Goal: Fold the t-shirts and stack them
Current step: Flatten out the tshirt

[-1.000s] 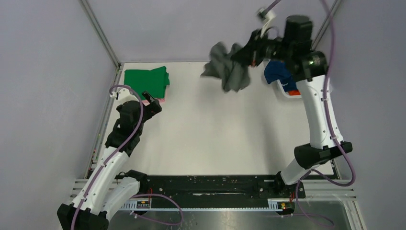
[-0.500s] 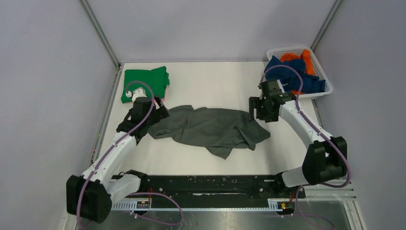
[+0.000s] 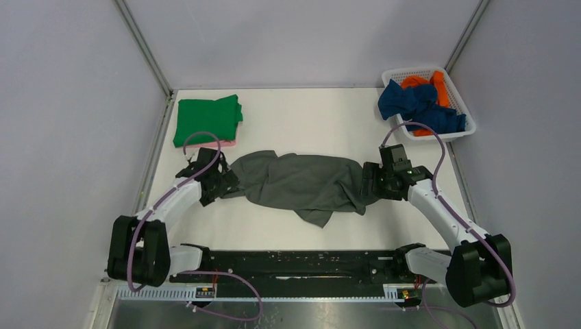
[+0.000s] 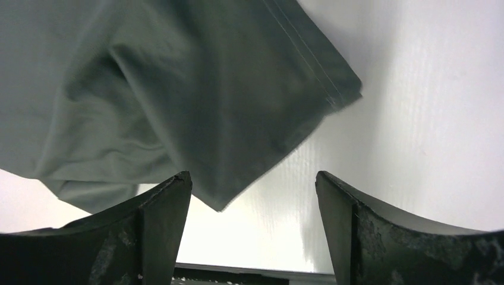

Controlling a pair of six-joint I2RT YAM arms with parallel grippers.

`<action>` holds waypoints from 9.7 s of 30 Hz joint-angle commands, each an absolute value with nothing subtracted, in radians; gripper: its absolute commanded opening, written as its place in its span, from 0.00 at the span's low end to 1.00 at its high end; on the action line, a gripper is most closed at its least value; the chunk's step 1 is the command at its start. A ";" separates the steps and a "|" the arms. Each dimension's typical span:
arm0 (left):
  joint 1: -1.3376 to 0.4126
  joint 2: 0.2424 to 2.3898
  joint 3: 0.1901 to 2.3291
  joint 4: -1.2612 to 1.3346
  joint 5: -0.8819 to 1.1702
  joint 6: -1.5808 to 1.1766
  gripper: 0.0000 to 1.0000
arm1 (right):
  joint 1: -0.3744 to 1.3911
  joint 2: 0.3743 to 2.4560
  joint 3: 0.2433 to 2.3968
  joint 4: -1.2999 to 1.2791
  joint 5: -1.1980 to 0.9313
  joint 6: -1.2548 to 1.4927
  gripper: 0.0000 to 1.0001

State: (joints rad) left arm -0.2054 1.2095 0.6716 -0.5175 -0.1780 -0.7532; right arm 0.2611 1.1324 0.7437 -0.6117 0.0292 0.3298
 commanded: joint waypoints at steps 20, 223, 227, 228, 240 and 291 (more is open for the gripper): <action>-0.116 1.392 0.720 -0.387 -0.065 -0.698 0.00 | 0.135 1.382 0.822 -0.504 0.167 0.531 0.83; -0.690 0.835 1.793 -0.574 -0.006 0.105 0.00 | 0.007 0.526 1.432 -0.686 -0.062 0.519 0.00; -0.689 0.971 1.706 -0.536 -0.326 0.071 0.00 | 0.006 0.594 1.334 -0.674 -0.005 0.523 0.00; -0.687 1.022 1.681 -0.533 -0.398 0.064 0.00 | 0.006 0.619 1.299 -0.667 0.016 0.523 0.00; -0.355 2.107 2.040 -0.730 -0.217 -0.200 0.90 | 0.007 1.387 0.985 -0.135 0.075 0.459 0.52; -0.274 1.703 1.429 -0.528 0.248 -0.497 0.99 | 0.051 1.546 1.064 -0.319 -0.095 0.522 0.99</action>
State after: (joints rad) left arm -0.2466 2.0052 1.6188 -0.5442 0.2588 -0.5652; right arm 0.0513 1.7496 1.1843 -0.2863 -0.1753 0.5358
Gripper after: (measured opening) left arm 0.989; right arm 0.993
